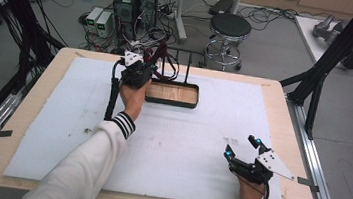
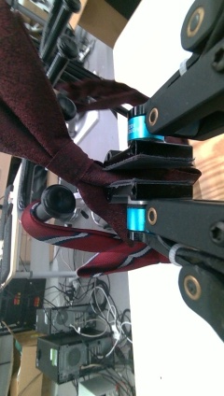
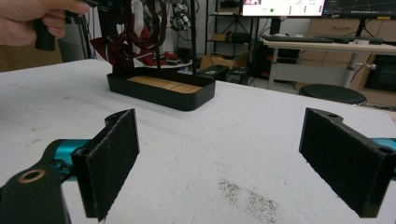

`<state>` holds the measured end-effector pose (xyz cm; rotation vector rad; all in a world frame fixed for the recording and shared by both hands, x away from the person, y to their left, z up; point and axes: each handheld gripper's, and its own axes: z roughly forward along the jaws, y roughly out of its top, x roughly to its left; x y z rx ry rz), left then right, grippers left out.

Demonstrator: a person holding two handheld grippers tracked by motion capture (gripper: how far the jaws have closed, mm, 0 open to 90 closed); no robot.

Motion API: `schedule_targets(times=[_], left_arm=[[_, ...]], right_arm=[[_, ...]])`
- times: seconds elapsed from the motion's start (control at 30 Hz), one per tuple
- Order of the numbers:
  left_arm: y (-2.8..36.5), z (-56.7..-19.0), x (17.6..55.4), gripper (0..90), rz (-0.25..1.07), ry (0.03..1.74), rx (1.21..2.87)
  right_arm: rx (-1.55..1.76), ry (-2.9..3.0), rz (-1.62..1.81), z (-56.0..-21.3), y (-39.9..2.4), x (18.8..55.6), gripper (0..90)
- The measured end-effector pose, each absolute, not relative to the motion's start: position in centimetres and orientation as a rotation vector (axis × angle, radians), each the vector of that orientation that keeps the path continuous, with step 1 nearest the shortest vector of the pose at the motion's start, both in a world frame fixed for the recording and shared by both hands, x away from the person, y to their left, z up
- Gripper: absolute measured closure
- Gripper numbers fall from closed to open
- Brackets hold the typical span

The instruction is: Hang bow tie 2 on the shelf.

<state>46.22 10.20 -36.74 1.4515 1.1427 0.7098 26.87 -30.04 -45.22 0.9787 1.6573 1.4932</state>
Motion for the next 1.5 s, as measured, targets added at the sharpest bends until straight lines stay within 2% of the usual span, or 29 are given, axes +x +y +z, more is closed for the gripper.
schedule_targets(times=[0.63, 1.5], left_arm=[[10.6, -36.9, 45.6, 83.1, 0.794, 1.174, 1.565], [11.4, -38.1, 45.3, 83.3, 0.797, 1.189, 1.645]], right_arm=[[0.978, 1.66, 1.494, -45.2, -30.0, 26.9, 11.3], [0.976, 1.659, 1.493, -45.2, -30.0, 26.9, 11.3]])
